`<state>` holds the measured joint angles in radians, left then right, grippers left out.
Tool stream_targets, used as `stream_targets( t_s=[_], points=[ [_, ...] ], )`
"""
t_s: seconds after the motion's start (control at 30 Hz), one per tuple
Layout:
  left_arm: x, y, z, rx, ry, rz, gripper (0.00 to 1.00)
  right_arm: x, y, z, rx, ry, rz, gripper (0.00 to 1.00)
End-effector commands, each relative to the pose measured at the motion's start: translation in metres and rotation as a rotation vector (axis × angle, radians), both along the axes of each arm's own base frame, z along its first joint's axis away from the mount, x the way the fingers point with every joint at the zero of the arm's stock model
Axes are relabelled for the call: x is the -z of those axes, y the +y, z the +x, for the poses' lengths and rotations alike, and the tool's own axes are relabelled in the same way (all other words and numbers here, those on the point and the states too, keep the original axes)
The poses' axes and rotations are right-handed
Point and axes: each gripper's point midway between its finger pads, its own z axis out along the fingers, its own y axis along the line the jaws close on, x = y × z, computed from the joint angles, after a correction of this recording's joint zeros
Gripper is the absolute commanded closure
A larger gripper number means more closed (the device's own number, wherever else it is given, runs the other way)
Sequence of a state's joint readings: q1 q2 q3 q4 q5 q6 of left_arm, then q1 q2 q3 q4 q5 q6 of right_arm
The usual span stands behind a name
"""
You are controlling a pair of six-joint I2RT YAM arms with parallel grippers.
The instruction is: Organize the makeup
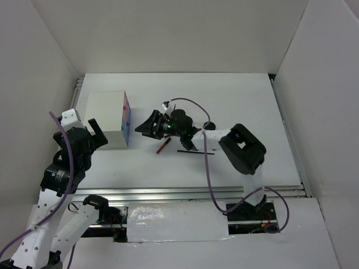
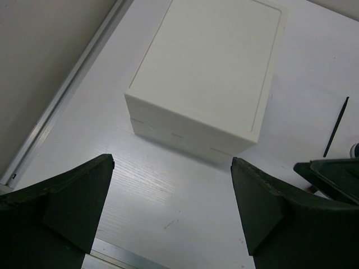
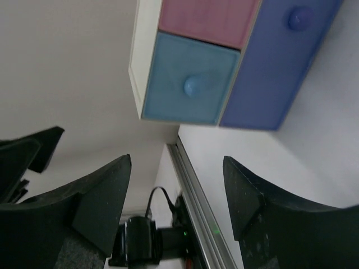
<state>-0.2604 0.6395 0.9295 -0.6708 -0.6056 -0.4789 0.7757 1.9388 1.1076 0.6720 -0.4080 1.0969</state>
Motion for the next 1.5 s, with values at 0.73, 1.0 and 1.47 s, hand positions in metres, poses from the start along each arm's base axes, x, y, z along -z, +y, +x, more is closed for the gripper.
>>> stream_targets(
  t_s=[0.73,1.0,1.47],
  points=[
    [0.001,-0.007,0.016,0.014,0.0,-0.015,0.01,0.01,0.077,0.042,-0.059,0.02,0.169,0.42],
    [0.003,-0.009,0.018,0.023,0.01,-0.014,0.01,0.014,0.088,0.034,-0.108,0.034,0.197,0.53],
    [0.003,-0.011,0.019,0.033,0.012,-0.014,0.0,0.013,0.099,0.03,-0.135,0.037,0.222,0.64]
  ],
)
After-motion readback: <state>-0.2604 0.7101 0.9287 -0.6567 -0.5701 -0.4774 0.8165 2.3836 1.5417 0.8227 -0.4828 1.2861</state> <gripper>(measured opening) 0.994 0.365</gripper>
